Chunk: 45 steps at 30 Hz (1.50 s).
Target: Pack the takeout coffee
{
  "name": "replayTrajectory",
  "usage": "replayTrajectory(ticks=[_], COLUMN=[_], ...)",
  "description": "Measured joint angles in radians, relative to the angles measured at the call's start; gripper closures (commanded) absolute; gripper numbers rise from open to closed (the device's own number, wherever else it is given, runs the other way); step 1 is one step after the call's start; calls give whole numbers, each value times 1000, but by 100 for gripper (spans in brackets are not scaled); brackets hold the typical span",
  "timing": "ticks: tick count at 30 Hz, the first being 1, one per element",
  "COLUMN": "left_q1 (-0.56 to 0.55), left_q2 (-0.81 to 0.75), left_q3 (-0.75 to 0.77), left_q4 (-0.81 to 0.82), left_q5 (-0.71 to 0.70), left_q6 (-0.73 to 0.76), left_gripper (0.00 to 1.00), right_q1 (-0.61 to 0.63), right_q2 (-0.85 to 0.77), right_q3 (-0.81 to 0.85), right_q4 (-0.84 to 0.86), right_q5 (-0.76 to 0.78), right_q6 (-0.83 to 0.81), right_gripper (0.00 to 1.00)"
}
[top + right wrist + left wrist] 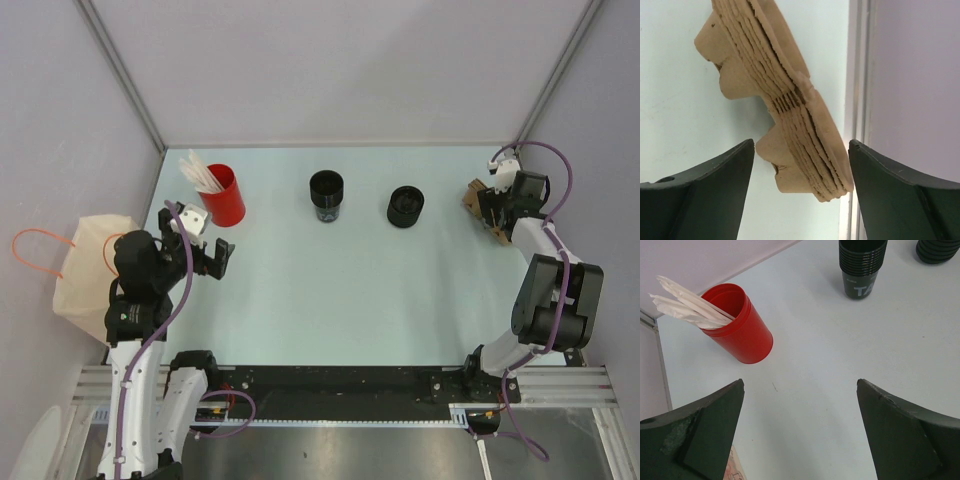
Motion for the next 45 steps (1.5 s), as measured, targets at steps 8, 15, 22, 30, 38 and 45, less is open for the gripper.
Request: replayTrajectory(ticks=[8, 15, 22, 30, 38, 45], left_q1=[0, 0, 0, 1, 2, 4], left_q2=[0, 0, 0, 0, 0, 0], left_q3=[-3, -3, -3, -3, -3, -3], left_q4=[0, 0, 0, 0, 0, 0], left_q5=[0, 2, 4, 4, 4, 4], left_q6=[0, 0, 0, 0, 0, 0], left_gripper=[0, 1, 1, 1, 1, 1], right_q1=[-16, -20, -21, -48, -42, -9], right_q2=[30, 30, 27, -31, -18, 2], right_q3=[32, 46, 53, 77, 153, 177], right_q4=[-81, -172, -270, -241, -245, -277], right_q5=[-100, -235, -354, -323, -257, -229], right_q6=[15, 8, -3, 103, 261, 345], right_gripper=[30, 36, 35, 37, 41, 32])
